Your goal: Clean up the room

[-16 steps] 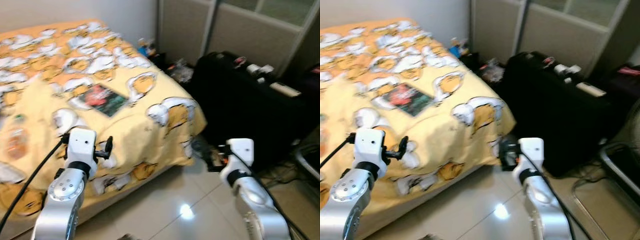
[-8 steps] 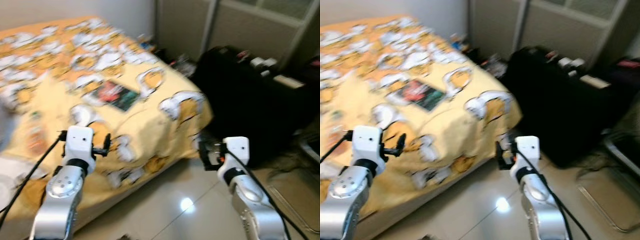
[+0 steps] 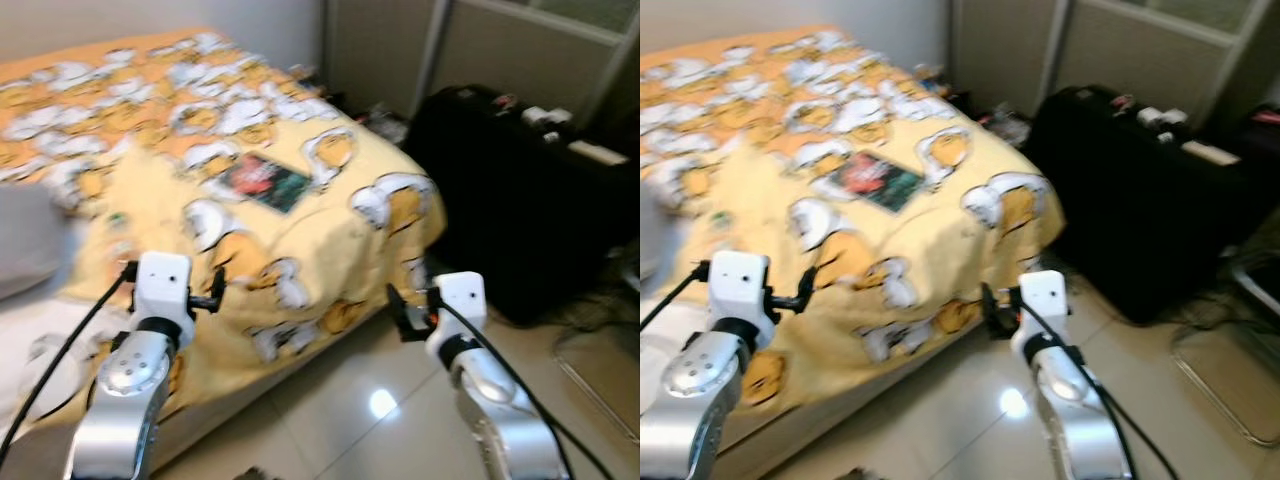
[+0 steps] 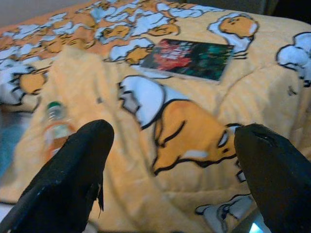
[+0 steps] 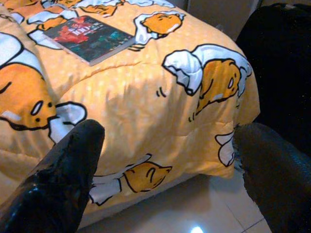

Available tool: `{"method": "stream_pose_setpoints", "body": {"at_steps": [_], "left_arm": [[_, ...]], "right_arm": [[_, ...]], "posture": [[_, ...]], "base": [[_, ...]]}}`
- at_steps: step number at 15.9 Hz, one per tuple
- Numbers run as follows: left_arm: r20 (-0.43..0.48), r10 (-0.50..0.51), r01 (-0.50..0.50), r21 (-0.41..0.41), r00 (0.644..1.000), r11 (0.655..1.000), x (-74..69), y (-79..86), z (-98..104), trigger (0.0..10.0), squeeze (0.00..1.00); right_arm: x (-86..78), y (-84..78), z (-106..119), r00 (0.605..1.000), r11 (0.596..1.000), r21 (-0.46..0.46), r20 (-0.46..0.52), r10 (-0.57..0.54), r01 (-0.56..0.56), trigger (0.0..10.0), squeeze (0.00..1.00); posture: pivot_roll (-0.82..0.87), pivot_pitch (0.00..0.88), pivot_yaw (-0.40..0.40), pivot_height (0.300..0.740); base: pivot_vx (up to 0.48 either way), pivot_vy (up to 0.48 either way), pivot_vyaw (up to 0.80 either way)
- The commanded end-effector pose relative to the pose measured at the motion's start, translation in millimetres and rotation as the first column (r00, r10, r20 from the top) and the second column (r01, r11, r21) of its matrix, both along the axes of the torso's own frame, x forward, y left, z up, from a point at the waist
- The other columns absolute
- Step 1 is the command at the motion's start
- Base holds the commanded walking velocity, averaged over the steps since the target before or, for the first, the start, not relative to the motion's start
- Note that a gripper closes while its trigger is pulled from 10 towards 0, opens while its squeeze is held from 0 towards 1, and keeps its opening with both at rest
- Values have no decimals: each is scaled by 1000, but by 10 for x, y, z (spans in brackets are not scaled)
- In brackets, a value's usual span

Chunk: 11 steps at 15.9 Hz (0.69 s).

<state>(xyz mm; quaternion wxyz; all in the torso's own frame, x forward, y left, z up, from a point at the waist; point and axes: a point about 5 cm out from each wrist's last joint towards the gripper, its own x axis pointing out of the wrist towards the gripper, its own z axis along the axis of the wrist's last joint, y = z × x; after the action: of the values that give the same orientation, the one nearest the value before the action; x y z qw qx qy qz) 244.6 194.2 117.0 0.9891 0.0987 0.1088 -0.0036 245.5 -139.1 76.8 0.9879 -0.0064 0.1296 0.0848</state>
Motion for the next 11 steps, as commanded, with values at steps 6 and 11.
{"method": "stream_pose_setpoints", "body": {"at_steps": [6, 11], "left_arm": [[63, 11, -11, -2, 998, 1000, 56, -29, 75, 10000, 0], [79, 6, -6, -2, 997, 1000, 80, -17, 78, 10000, 0]], "right_arm": [[59, -26, 40, 1000, 1000, -10, 11, 25, -24, 10000, 0], [118, 44, 118, 995, 995, -28, 39, 97, -96, 10000, 0]], "posture": [[16, 0, 15, 740], [10, 0, 19, 740]], "base": [[0, 97, 0], [248, 0, 800]]}}
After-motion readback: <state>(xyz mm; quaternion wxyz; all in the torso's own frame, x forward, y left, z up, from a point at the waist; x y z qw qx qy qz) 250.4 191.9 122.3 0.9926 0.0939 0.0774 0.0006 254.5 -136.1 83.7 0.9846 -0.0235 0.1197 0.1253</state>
